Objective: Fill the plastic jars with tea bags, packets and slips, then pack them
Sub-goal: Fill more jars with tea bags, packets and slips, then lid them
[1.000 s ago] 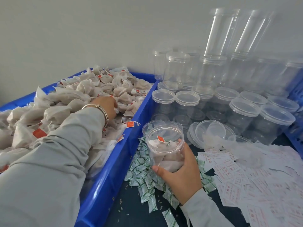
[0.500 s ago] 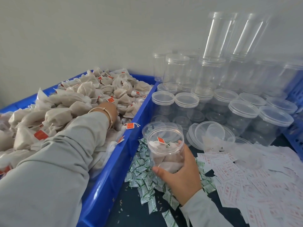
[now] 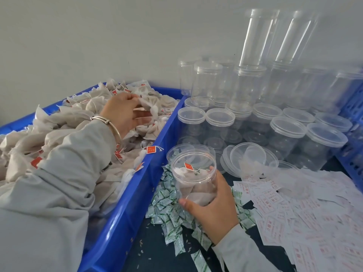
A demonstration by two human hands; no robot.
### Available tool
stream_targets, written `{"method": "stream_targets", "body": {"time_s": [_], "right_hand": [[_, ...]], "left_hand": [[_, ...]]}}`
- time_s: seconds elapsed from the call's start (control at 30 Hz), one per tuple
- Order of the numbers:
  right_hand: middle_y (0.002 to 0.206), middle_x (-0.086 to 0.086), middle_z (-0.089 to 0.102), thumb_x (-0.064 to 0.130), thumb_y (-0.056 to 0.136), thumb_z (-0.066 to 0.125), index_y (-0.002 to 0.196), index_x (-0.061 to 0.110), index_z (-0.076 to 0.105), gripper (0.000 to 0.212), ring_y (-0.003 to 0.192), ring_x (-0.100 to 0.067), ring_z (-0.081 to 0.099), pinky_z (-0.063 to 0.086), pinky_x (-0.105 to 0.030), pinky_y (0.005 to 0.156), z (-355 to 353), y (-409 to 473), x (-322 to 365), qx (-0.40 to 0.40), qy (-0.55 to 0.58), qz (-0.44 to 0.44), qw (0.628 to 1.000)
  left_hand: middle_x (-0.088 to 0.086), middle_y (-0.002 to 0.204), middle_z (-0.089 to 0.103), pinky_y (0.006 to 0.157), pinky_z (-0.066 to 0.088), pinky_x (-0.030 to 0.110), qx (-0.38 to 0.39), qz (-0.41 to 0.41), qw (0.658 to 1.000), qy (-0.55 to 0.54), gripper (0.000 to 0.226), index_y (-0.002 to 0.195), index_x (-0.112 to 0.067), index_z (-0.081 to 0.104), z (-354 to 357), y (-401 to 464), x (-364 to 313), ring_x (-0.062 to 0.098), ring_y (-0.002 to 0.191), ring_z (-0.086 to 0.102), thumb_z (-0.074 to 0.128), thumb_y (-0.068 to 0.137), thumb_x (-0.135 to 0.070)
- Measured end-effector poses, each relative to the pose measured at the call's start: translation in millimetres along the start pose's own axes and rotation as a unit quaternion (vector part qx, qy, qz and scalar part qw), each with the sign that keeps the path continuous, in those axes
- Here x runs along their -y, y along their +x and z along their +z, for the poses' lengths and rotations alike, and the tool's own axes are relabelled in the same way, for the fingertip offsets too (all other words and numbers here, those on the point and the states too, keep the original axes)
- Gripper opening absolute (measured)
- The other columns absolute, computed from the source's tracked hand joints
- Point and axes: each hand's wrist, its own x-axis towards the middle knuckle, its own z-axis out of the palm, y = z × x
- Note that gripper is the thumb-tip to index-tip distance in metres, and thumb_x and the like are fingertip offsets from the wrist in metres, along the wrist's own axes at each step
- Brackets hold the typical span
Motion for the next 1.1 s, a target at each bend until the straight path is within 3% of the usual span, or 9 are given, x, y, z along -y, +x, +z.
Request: {"method": "stream_targets", "body": {"time_s": [0.17,0.33,0.47,0.67,0.73,0.8,0.93,1.0,1.1], "right_hand": [[0.131,0.009,0.049,0.024,0.051,0.093,0.136,0.030,0.040,0.100,0.120,-0.008,0.049,0.046,-0.039,0.102,0,0,0,-0.001,-0.005,0.000,1.000],[0.130,0.010,0.051,0.025,0.051,0.092,0.135,0.030,0.042,0.098,0.120,-0.005,0.049,0.044,-0.036,0.104,-1,0,1,0.002,0.000,-0.009,1.000],[0.131,0.008,0.054,0.038,0.047,0.085,0.136,0.028,0.043,0.100,0.121,-0.007,0.051,0.044,-0.037,0.103,0,1,1,-0.001,-0.005,-0.017,1.000],[0.126,0.009,0.058,0.032,0.047,0.086,0.133,0.028,0.045,0.095,0.116,-0.004,0.055,0.048,-0.037,0.100,1,2,1,-0.012,0.009,-0.022,1.000],[0.124,0.008,0.058,0.032,0.047,0.086,0.132,0.028,0.046,0.094,0.114,-0.006,0.056,0.048,-0.037,0.099,1,2,0,-0.011,0.006,-0.025,1.000],[0.121,0.006,0.060,0.029,0.048,0.086,0.129,0.027,0.048,0.089,0.110,-0.006,0.058,0.050,-0.033,0.095,0,2,0,-0.010,0.006,-0.034,0.999],[0.107,0.004,0.069,0.002,0.055,0.084,0.120,0.019,0.054,0.073,0.094,-0.003,0.066,0.052,-0.013,0.075,-1,4,-1,0.001,0.057,-0.051,0.997],[0.107,0.004,0.069,-0.005,0.057,0.084,0.118,0.021,0.054,0.073,0.091,-0.001,0.067,0.051,-0.010,0.069,-2,4,-2,0.009,0.073,-0.047,0.996],[0.117,0.003,0.062,0.002,0.056,0.089,0.123,0.025,0.051,0.080,0.097,0.000,0.064,0.051,-0.010,0.070,-1,3,-4,0.013,0.068,-0.041,0.997]], "left_hand": [[0.006,0.066,0.067,0.057,0.058,0.029,0.173,-0.017,0.982,-0.069,0.026,0.083,-0.008,0.051,19,-30,-4,0.020,0.058,0.067,0.033,0.099,0.000],[0.011,0.070,0.067,0.061,0.059,0.033,0.310,-0.062,0.949,-0.001,0.023,0.082,-0.006,0.052,34,-44,10,0.020,0.059,0.067,0.035,0.095,0.002],[0.012,0.086,0.067,0.067,0.059,0.031,0.382,-0.053,0.918,0.092,0.025,0.078,-0.005,0.054,40,-50,25,0.020,0.069,0.067,0.038,0.092,0.008],[0.026,0.105,0.064,0.074,0.054,0.022,0.400,0.043,0.879,0.256,0.031,0.076,-0.012,0.057,37,-52,23,0.016,0.079,0.064,0.045,0.091,0.012],[0.019,0.102,0.066,0.076,0.053,0.023,0.398,0.077,0.859,0.314,0.032,0.075,-0.017,0.058,37,-54,21,0.018,0.081,0.063,0.047,0.090,0.010],[0.005,0.091,0.068,0.072,0.051,0.019,0.394,0.125,0.814,0.409,0.032,0.074,-0.025,0.057,38,-57,20,0.010,0.072,0.062,0.051,0.090,0.002],[-0.011,0.082,0.066,0.063,0.040,0.007,0.406,0.165,0.734,0.519,0.032,0.072,-0.038,0.056,44,-65,23,-0.008,0.065,0.053,0.056,0.086,-0.008],[-0.013,0.094,0.069,0.068,0.043,0.007,0.396,0.173,0.732,0.526,0.036,0.072,-0.041,0.056,46,-67,22,-0.009,0.073,0.056,0.055,0.084,-0.008],[-0.014,0.094,0.069,0.076,0.047,0.010,0.307,0.204,0.785,0.498,0.038,0.075,-0.042,0.057,39,-58,15,-0.006,0.081,0.061,0.055,0.086,-0.005]]}}
